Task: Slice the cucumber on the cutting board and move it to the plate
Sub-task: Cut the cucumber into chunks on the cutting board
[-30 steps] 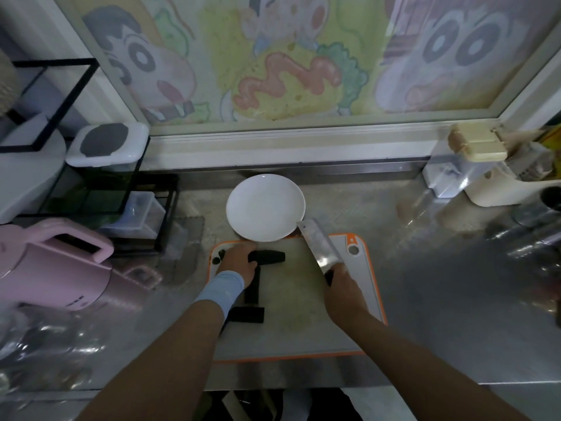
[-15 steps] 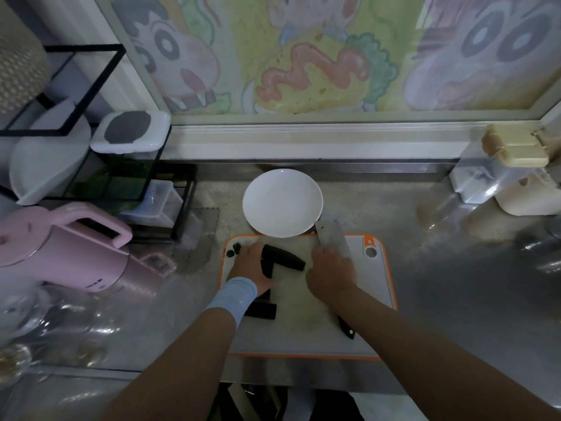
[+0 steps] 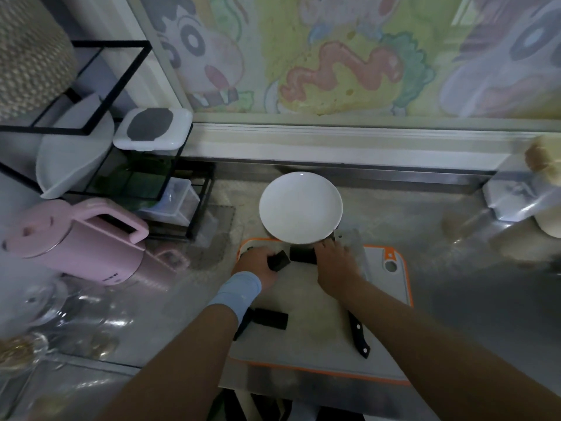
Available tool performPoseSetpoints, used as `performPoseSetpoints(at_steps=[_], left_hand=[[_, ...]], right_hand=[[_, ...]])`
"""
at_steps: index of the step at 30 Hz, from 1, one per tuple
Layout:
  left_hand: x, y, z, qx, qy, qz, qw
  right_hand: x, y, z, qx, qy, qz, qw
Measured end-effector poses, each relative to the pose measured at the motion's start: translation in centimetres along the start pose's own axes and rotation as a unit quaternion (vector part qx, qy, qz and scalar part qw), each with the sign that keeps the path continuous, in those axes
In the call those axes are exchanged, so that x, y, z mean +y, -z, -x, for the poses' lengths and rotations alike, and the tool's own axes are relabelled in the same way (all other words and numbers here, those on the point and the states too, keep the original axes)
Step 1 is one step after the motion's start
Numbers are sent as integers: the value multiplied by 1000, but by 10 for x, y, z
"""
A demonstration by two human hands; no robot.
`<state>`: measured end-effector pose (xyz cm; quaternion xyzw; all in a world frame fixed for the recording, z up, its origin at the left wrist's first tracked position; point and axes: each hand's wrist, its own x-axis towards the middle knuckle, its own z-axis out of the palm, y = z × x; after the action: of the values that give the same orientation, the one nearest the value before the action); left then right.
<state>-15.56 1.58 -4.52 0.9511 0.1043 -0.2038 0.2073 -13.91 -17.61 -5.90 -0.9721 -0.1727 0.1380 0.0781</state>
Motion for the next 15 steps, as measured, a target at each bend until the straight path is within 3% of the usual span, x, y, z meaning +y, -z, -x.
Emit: performPoseSetpoints(at_steps=[3, 9, 15], left_hand=[[2, 0, -17, 40, -48, -12, 998], [5, -2, -36, 2, -77, -45, 996], [-9, 2, -11, 99, -115, -19, 988]], right_hand=[[17, 4, -5, 19, 11, 42, 999], [27, 3, -6, 30, 15, 15, 999], [2, 5, 4, 100, 45, -26, 994]])
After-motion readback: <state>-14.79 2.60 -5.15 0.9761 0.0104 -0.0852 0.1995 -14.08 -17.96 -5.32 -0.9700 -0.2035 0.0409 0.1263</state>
